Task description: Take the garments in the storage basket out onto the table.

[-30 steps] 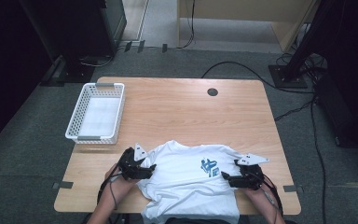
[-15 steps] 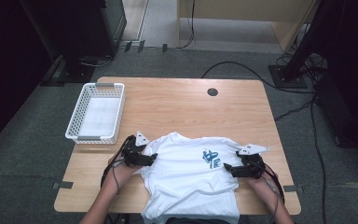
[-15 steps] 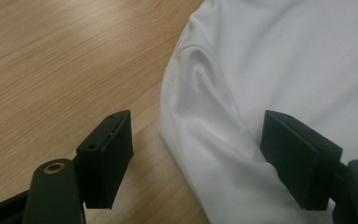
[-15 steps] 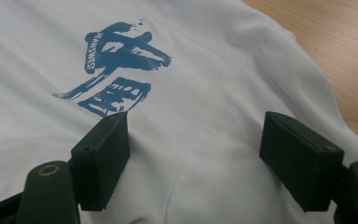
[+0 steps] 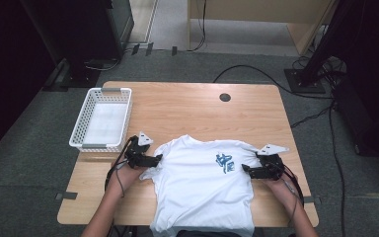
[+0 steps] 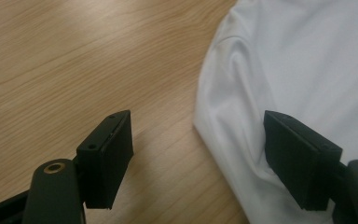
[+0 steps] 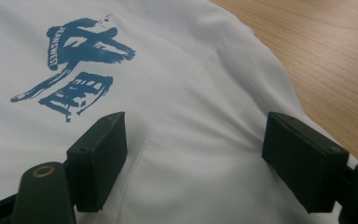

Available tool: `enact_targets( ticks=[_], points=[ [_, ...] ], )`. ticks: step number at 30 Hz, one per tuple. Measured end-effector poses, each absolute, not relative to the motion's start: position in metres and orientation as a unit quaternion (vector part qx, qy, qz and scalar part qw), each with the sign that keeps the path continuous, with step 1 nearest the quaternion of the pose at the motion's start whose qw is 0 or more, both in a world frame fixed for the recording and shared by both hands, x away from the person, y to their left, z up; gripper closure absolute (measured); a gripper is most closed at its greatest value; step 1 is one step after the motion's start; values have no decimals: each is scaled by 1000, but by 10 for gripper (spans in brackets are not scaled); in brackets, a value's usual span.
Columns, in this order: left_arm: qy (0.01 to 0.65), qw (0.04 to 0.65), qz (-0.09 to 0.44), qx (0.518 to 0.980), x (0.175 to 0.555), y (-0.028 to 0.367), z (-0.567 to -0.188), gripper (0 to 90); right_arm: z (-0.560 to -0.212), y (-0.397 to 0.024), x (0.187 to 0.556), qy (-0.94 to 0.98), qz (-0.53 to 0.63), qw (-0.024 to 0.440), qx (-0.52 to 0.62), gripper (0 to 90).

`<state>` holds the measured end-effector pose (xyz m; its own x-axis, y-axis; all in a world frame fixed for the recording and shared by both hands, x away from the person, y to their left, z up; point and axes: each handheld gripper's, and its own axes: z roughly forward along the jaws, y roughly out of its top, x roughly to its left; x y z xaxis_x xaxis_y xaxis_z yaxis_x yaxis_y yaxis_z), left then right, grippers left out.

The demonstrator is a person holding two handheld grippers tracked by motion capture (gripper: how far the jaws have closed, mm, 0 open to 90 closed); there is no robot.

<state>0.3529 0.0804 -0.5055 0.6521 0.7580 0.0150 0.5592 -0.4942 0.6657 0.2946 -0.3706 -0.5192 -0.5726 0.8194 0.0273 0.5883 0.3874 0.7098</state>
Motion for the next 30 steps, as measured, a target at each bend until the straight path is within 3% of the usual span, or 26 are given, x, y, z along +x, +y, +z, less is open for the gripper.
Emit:
enact_targets(
  ticks=[15, 30],
  points=[
    [412, 306, 199, 835, 369, 84, -505, 262, -520, -381, 310, 809, 349, 172, 440, 225],
    [404, 345, 153, 833, 349, 76, -497, 237, -514, -372, 302, 807, 358, 173, 437, 224]
  ],
)
